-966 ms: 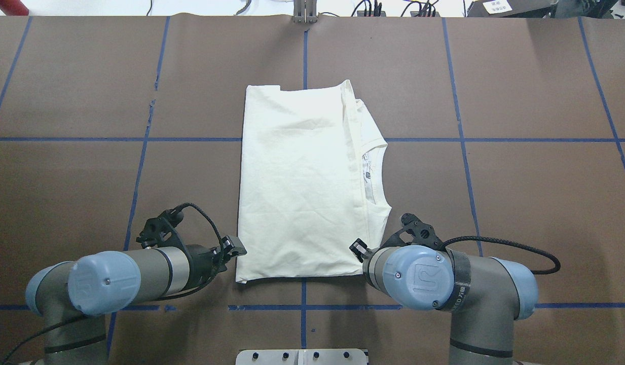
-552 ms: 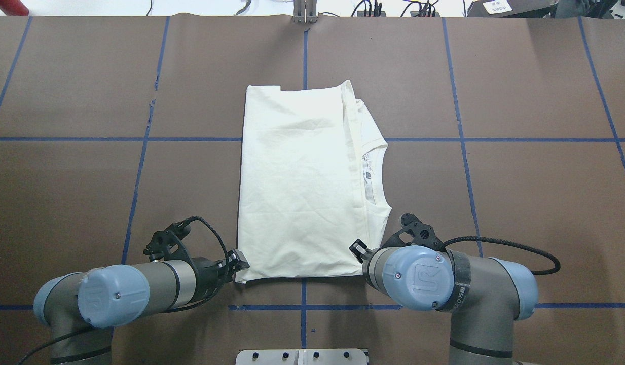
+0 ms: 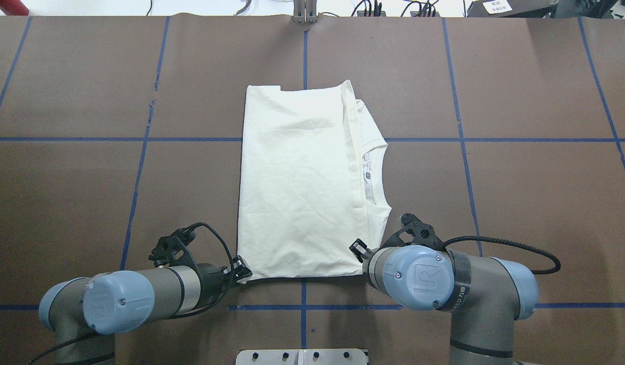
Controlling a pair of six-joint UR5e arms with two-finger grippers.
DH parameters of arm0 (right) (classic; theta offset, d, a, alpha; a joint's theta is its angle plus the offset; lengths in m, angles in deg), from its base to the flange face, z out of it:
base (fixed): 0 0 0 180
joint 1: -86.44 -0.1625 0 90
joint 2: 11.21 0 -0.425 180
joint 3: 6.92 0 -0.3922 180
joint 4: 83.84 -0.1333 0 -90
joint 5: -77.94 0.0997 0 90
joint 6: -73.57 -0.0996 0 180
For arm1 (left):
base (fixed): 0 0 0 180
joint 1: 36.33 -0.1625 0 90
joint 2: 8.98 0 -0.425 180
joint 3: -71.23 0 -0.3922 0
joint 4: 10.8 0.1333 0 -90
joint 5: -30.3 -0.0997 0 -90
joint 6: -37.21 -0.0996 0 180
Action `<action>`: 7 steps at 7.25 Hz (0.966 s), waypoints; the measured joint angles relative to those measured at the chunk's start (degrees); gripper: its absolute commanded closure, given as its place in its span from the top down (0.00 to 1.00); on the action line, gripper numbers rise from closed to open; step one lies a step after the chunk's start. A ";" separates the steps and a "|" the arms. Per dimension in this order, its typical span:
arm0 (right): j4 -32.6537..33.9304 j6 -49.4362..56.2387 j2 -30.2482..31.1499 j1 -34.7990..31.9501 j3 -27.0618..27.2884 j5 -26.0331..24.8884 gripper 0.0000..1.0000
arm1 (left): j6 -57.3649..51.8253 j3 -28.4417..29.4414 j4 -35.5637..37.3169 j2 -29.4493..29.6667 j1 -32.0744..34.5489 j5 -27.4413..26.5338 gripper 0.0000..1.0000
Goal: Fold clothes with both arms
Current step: 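Move the left gripper to the shirt's near corner and grasp both near corners, then lift the near end with both grippers and fold it away from the robot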
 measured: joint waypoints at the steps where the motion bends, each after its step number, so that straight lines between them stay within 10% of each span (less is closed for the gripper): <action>1: 0.00 0.00 0.03 0.00 0.06 -0.02 0.00 | 0.95 -0.07 -0.03 0.05 -0.09 -0.03 0.00; 7: 0.27 -0.46 1.02 6.95 5.28 -2.17 0.00 | 5.50 -12.99 3.04 -6.79 -3.60 -1.64 0.00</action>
